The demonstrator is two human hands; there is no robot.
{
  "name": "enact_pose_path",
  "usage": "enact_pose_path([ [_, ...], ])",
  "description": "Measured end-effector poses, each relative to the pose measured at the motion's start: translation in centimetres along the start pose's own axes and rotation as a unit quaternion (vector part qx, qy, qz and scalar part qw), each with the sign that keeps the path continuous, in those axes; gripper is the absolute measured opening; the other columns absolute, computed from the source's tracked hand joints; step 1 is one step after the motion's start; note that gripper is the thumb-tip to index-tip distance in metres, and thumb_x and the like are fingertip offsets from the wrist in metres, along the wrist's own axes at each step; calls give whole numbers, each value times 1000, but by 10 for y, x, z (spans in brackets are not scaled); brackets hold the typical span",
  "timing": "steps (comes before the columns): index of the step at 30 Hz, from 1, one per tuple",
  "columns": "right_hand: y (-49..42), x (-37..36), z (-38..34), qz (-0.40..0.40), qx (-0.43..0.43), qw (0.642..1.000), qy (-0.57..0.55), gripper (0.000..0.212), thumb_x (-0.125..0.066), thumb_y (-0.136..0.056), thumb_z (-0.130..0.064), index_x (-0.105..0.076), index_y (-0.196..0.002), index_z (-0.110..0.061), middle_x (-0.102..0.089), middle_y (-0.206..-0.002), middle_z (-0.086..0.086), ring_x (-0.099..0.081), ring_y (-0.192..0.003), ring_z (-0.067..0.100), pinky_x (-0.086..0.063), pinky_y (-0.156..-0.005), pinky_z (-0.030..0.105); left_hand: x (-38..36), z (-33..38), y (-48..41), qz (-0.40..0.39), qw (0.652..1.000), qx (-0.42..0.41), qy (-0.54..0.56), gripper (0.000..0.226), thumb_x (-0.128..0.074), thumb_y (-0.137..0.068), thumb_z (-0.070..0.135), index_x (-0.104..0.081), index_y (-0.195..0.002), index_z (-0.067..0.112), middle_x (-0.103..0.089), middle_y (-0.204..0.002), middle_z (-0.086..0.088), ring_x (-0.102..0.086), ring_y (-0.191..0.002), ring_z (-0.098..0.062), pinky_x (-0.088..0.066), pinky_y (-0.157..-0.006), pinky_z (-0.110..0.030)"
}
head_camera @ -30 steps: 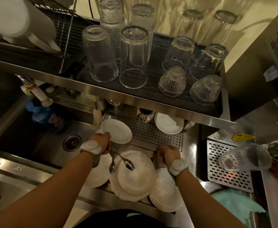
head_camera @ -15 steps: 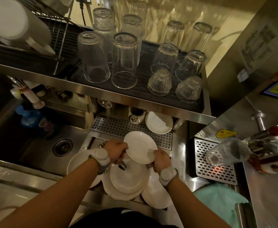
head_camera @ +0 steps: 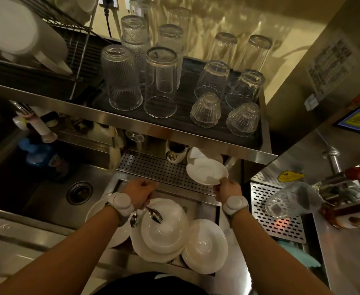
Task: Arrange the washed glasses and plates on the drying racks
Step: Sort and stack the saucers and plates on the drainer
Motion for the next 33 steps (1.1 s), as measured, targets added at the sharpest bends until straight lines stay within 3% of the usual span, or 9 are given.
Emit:
enact_pose_path([
  [6, -16, -16, -8, -5, -68, 991, -112, 37, -42, -102, -16, -65, -114, 10, -70, -94, 30, -59, -66, 29, -46, -67, 39, 31, -14, -10, 62, 998, 8, -29, 31, -66, -94, 26, -65, -68, 8, -63, -59, -10, -55, -49, -21, -44, -49, -26],
  [8, -17, -25, -15, -31, -82, 988, -131, 37, -40, -104, -12, -58, -125, 11, -66, -82, 20, -59, -61, 23, -47, -58, 33, 39, -18, -13, 75, 997, 16, -18, 31, -66, -94, 27, -65, -69, 9, -63, -60, -10, -54, -49, -21, -44, -48, -27],
  [11, -18, -37, -24, -64, -96, 984, -136, 41, -37, -106, -6, -42, -141, 15, -54, -81, 12, -57, -68, 19, -49, -67, 29, 44, -22, -14, 73, 997, 19, -14, 30, -65, -95, 29, -68, -79, 4, -65, -64, -13, -55, -51, -21, -43, -47, -27],
  [17, -22, -46, -25, -76, -121, 968, -207, 42, -38, -107, -4, -35, -147, 11, -53, -87, 11, -59, -74, 20, -53, -77, 31, 49, -27, -16, 92, 995, 37, -8, 25, -66, -95, 26, -67, -79, 7, -64, -66, -12, -53, -51, -21, -40, -45, -26],
  [20, -27, -47, -17, -68, -137, 960, -235, 45, -40, -107, -4, -33, -149, 11, -56, -110, 20, -60, -92, 28, -53, -94, 40, 51, -28, -16, 96, 994, 47, -19, 21, -64, -96, 27, -67, -84, 10, -64, -71, -10, -55, -54, -19, -43, -46, -23],
  [22, -25, -49, -11, -81, -161, 949, -260, 44, -42, -108, -9, -36, -150, 5, -55, -125, 21, -59, -93, 30, -57, -88, 41, 53, -27, -16, 102, 993, 46, -27, 20, -63, -97, 27, -67, -84, 12, -64, -73, -10, -56, -56, -19, -44, -48, -23],
  [25, -17, -50, -9, -87, -177, 931, -306, 24, -45, -108, -15, -47, -130, -6, -60, -102, 15, -55, -75, 27, -58, -45, 35, 56, -27, -16, 112, 992, 39, -32, 20, -63, -97, 26, -65, -81, 15, -65, -75, -9, -58, -60, -18, -44, -53, -25],
  [26, -15, -51, -8, -86, -181, 926, -320, 20, -46, -108, -18, -47, -123, -5, -58, -91, 16, -54, -72, 25, -55, -39, 35, 58, -29, -16, 113, 992, 38, -36, 19, -63, -97, 27, -65, -81, 15, -65, -76, -9, -58, -61, -18, -44, -54, -25],
  [33, -4, -54, 13, -86, -179, 956, -215, 32, -49, -106, -30, -56, -92, -2, -63, -74, 12, -60, -60, 22, -54, -42, 27, 83, -37, -17, 112, 973, 33, -201, 29, -58, -97, 34, -69, -91, 8, -71, -86, -18, -69, -82, -34, -56, -78, -44],
])
Point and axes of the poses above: each hand's wrist, its own y-axis away from the middle knuckle, its own x-axis out of the back of the hand, z = x × y, the point moved 8 cm from there along -y, towards the middle knuckle
